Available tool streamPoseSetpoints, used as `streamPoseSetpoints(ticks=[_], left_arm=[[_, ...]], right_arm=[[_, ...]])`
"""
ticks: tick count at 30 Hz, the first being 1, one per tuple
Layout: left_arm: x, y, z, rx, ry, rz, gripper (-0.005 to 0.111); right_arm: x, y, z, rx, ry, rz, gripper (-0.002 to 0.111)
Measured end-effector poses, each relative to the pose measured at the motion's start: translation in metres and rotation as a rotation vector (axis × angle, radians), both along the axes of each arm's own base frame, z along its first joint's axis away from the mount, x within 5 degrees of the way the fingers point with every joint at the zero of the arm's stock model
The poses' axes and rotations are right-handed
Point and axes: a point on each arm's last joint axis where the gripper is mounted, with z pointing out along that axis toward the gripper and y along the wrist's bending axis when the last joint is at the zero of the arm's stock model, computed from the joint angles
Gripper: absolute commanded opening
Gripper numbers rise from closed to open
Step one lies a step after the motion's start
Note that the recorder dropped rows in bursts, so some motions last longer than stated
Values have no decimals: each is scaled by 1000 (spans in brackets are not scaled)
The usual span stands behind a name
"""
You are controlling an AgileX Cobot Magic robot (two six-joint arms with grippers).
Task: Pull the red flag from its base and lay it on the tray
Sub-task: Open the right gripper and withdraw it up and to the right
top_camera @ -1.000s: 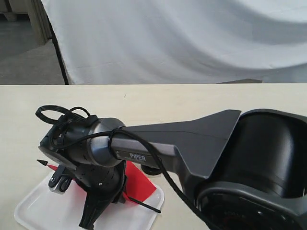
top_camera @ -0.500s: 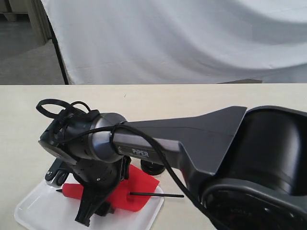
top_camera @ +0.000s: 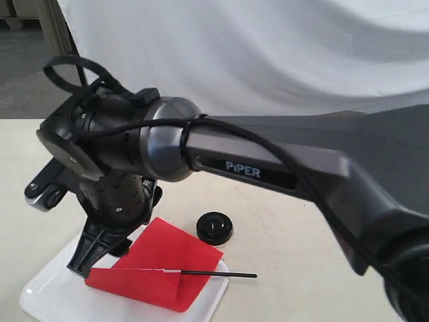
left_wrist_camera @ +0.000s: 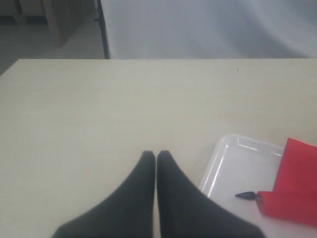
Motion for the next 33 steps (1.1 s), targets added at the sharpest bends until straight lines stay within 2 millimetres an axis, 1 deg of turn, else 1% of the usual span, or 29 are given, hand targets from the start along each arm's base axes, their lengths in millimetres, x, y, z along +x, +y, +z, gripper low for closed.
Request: streamPoseSetpoints(ticks=[1, 2, 5, 8, 11, 14, 16, 18, 21, 23, 24, 25, 26, 27, 28, 29, 30, 31, 33], left_arm=[[0, 0, 0, 0, 0, 0, 1], [0, 0, 0, 0, 0, 0, 1], [0, 0, 0, 0, 0, 0, 1], [0, 0, 0, 0, 0, 0, 1], [0, 0, 0, 0, 0, 0, 1], [0, 0, 0, 0, 0, 0, 1], [0, 0, 0, 0, 0, 0, 1], [0, 0, 0, 0, 0, 0, 1], [0, 0, 0, 0, 0, 0, 1], [0, 0, 0, 0, 0, 0, 1], [0, 0, 0, 0, 0, 0, 1], [0, 0, 0, 0, 0, 0, 1], [0, 0, 0, 0, 0, 0, 1], [0, 0, 0, 0, 0, 0, 1], [0, 0, 0, 0, 0, 0, 1], [0, 0, 0, 0, 0, 0, 1], [0, 0, 0, 0, 0, 0, 1], [0, 0, 0, 0, 0, 0, 1], [0, 0, 0, 0, 0, 0, 1]], right_arm=[[-1, -1, 6, 14, -7, -4, 0], [-1, -2, 12, 30, -14, -10, 1], [-2, -3, 25, 72, -34, -18, -1], [-2, -3, 32, 102, -48, -22, -1], [-3, -5, 32, 106, -50, -24, -1], [-3, -13, 28, 105, -53, -25, -1], [0, -22, 26, 112, -44, -41, -1], [7, -38, 22, 121, -29, -77, -1], [26, -74, 24, 150, -18, -169, -1], [36, -104, 29, 167, -24, -242, -1], [42, -134, 36, 191, -38, -314, -1], [45, -151, 39, 204, -47, -358, -1], [48, -182, 46, 234, -68, -444, -1], [48, -199, 51, 252, -81, -493, -1], [47, -231, 57, 273, -104, -582, -1], [44, -247, 61, 284, -119, -621, -1], [35, -272, 71, 307, -147, -690, -1], [29, -284, 76, 320, -163, -725, -1], [1, -320, 90, 371, -220, -838, -1]])
